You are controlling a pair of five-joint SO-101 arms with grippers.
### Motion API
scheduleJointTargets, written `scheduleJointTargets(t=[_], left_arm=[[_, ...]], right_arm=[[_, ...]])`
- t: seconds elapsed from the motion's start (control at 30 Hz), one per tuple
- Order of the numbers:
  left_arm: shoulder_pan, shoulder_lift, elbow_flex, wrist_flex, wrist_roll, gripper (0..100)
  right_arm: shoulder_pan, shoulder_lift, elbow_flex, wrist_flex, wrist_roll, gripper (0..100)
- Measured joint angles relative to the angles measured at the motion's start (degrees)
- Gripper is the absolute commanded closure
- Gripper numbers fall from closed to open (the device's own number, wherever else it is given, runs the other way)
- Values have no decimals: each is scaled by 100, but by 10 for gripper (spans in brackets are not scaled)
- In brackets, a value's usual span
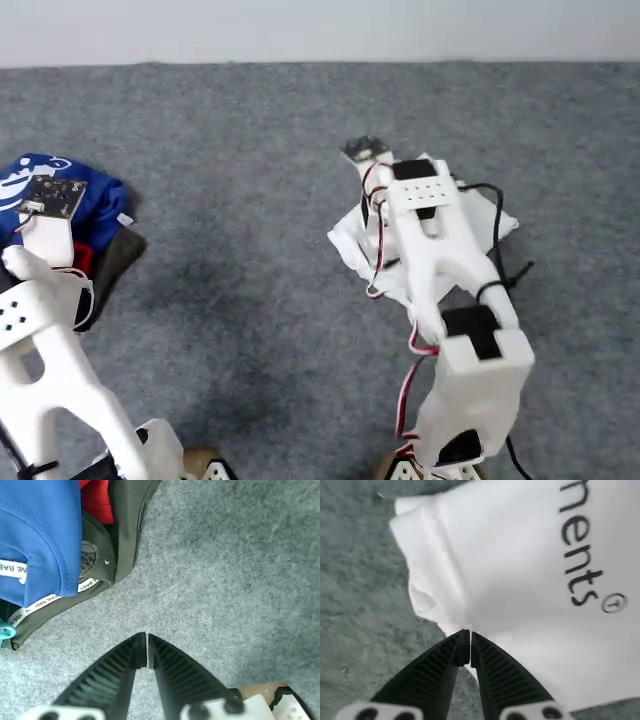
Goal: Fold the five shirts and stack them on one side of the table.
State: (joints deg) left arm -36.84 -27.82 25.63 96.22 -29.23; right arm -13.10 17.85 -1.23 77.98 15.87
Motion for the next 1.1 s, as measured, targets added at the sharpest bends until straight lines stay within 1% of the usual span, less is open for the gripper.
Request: scheduleJointTargets(t=[0.1, 0.2, 0.27, 0.37, 0.47, 0.57, 0.63, 0.73, 0.87, 1.1], left_arm=[[0, 0, 0, 0, 0, 985], [0, 0, 0, 0, 0, 985], [0, 0, 0, 0, 0, 985], [0, 0, 0, 0, 0, 985], [0, 0, 0, 0, 0, 985], [0, 0, 0, 0, 0, 985], [0, 0, 0, 0, 0, 985], [0, 0, 0, 0, 0, 985], [0, 0, 0, 0, 0, 985], [0, 0, 0, 0, 0, 985]], right_arm=[[53, -431, 0, 53, -141, 964], [202, -721, 0, 53, -695, 890], [308, -791, 0, 53, -1213, 868], [510, -791, 0, 53, -2268, 842], [668, -791, 0, 18, -3305, 776], [756, -695, 0, -44, -3956, 705], [774, -651, 0, -105, -4308, 681], [941, -519, -9, -316, -4686, 680], [1178, -325, -9, -615, -4888, 679], [1187, 264, -9, -818, -5204, 679]])
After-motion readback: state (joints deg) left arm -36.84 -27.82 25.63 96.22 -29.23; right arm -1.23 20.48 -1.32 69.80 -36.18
